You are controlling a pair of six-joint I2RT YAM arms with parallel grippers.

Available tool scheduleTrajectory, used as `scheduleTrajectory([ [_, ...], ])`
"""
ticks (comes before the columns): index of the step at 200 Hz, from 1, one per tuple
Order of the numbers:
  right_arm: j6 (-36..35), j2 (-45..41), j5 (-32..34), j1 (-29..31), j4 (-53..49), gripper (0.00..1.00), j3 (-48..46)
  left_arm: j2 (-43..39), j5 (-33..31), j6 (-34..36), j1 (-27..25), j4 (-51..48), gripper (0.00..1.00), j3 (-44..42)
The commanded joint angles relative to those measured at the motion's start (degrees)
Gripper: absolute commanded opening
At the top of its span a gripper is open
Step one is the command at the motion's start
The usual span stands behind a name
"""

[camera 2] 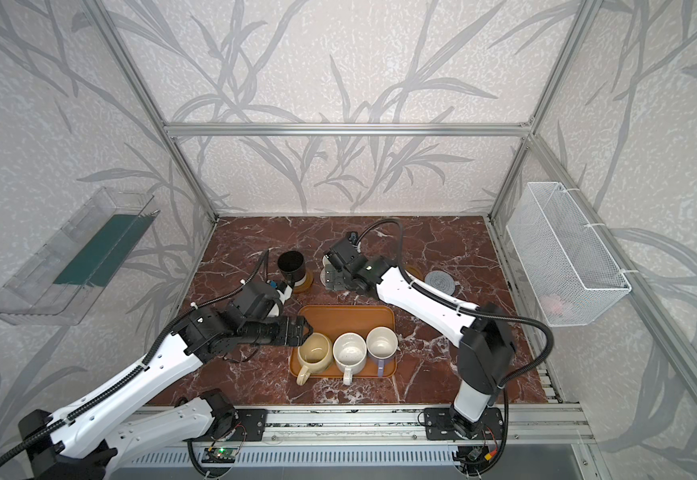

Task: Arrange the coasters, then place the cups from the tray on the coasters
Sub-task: 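Open right gripper and withdraw while left gripper reaches to the beige mug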

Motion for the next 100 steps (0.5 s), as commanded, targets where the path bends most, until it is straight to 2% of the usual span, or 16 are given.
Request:
scheduleTrajectory([
  [1,-1.08,-8.16,-5.56,0.15,3.61,0.97,-9.47,-0.33,-6.66,-3.07,-5.80,-5.35,0.99,-0.78],
  [16,-1.05,-14.11,-8.72,0.41,6.93,0.98,-17.02,-0.15,-8.47,-4.96,-9.54,-4.80,0.99,-2.35],
  [26,-3.84,-17.46,-10.23,0.57,7.92,0.99,-20.82,0.03,-8.60,-6.18,-11.85,-3.28,0.99,-3.46],
  [57,-3.60,-25.47,-9.49,0.68,4.83,0.99,-27.65,2.07,-8.75,-10.15,-17.67,1.61,0.99,-6.53],
  [100,-2.38,-34.99,-8.96,0.68,5.36,0.99,-33.28,10.08,-13.65,-12.91,-24.37,2.38,0.85,-7.42],
])
